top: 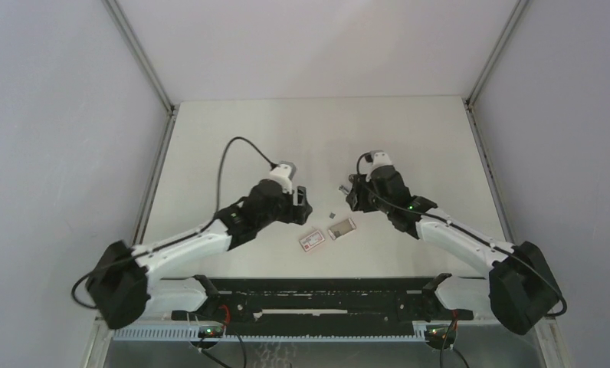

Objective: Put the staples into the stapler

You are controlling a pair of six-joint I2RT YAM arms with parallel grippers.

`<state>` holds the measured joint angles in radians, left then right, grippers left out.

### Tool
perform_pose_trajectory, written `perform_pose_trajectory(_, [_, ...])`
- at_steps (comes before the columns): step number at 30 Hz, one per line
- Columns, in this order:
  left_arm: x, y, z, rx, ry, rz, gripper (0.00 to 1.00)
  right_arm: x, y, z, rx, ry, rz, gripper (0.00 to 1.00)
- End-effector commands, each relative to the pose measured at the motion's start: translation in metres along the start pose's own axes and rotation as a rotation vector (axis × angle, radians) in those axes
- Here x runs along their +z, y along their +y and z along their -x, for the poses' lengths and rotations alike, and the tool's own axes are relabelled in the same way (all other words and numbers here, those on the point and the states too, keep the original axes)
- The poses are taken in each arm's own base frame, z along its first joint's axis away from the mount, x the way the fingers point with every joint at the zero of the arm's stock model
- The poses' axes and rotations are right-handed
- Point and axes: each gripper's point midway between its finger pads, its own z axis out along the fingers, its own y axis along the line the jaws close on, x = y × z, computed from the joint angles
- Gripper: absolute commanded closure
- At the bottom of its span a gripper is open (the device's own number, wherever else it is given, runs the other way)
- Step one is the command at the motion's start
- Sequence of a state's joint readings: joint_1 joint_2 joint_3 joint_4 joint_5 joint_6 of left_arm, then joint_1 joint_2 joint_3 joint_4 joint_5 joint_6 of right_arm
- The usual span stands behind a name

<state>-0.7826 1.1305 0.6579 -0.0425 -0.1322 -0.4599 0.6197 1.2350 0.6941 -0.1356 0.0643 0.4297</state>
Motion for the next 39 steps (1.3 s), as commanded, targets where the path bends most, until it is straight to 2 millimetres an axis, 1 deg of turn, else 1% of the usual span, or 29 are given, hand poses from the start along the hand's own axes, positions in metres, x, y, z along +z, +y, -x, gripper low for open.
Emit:
perform_pose_trajectory(1, [0.03,-0.036,0.029,0.075,-0.055,-0.001,0.26,-0.018,-0.022,0.026,0.07,-0.088,0.004,0.53])
perform_pose_trajectory(2, [0.037,-0.041,0.024,0.089,-0.037,-0.004,0.27,-0.021,-0.025,0.026,0.078,-0.096,0.006,0.53])
perform_pose_trajectory(3, [0.047,-0.045,0.018,0.104,-0.017,-0.002,0.27,-0.024,-0.033,0.027,0.095,-0.107,-0.002,0.52])
perform_pose_trajectory(4, [0.053,-0.051,0.017,0.116,-0.01,-0.009,0.28,-0.026,-0.037,0.028,0.105,-0.114,0.0,0.52])
perform_pose_trajectory(5, [0.06,-0.053,0.01,0.137,0.008,0.001,0.29,-0.027,-0.041,0.027,0.116,-0.119,-0.002,0.52])
perform_pose_trajectory(6, [0.065,-0.057,0.01,0.16,0.007,0.014,0.29,-0.028,-0.045,0.028,0.126,-0.123,-0.002,0.52])
perform_pose_trajectory(7, [0.071,-0.058,0.006,0.185,0.023,0.027,0.31,-0.029,-0.048,0.027,0.134,-0.126,-0.003,0.52])
perform_pose_trajectory(10, [0.088,-0.066,-0.002,0.226,0.059,0.038,0.33,-0.031,-0.055,0.029,0.156,-0.136,-0.002,0.52])
perform_pose_trajectory(13, [0.099,-0.07,-0.01,0.232,0.088,0.037,0.38,-0.032,-0.058,0.029,0.162,-0.141,0.004,0.52])
perform_pose_trajectory(17, [0.109,-0.073,-0.02,0.234,0.122,0.029,0.45,-0.032,-0.062,0.027,0.169,-0.144,0.001,0.52])
perform_pose_trajectory(20, [0.118,-0.067,-0.033,0.247,0.158,0.052,0.48,-0.032,-0.064,0.025,0.178,-0.144,0.004,0.52])
perform_pose_trajectory(24, [0.127,-0.061,-0.045,0.254,0.194,0.083,0.51,-0.031,-0.066,0.023,0.188,-0.144,0.01,0.52])
perform_pose_trajectory(31, [0.134,-0.061,-0.051,0.253,0.206,0.085,0.54,-0.03,-0.068,0.021,0.195,-0.14,0.011,0.52])
perform_pose_trajectory(39, [0.136,-0.059,-0.059,0.252,0.229,0.085,0.61,-0.03,-0.073,0.019,0.205,-0.139,0.005,0.52])
